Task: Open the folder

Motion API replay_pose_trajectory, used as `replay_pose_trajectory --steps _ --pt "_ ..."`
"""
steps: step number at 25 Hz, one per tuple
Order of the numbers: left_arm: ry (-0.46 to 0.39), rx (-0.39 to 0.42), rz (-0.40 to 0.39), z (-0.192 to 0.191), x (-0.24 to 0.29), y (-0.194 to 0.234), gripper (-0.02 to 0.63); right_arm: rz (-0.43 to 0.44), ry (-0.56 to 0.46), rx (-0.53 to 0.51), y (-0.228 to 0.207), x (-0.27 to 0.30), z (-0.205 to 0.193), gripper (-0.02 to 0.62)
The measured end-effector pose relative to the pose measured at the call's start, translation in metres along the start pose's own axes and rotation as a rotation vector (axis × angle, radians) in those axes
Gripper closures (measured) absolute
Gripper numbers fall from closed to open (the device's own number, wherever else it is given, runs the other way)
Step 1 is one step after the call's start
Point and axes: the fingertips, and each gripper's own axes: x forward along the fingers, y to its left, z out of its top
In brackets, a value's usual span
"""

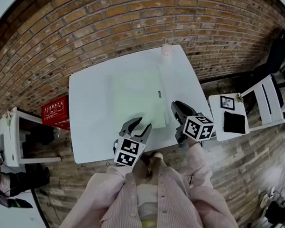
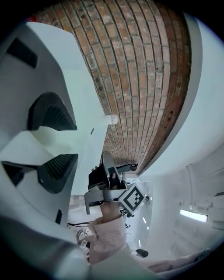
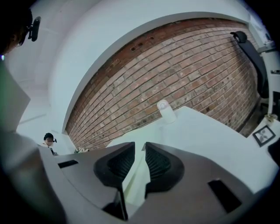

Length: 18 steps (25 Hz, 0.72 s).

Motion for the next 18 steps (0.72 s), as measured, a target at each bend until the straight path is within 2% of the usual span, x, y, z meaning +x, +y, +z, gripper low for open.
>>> replay_pose_trajectory --steps 6,12,18 --pt "0.074 0.116 -0.018 -0.008 0.011 -0.015 0.416 0.047 0.096 0.039 -0.013 0.027 -0.021 0.533" --pt "0.169 0.354 -0.049 -0.018 0.023 -0.033 0.367 0.067 0.158 0.075 -0.019 0.044 -0.036 0.534" --pt "0.217 0.434 -0.049 -0.026 0.036 -0.036 0.362 0.088 0.177 0.113 -0.023 0.052 -0.042 0.534"
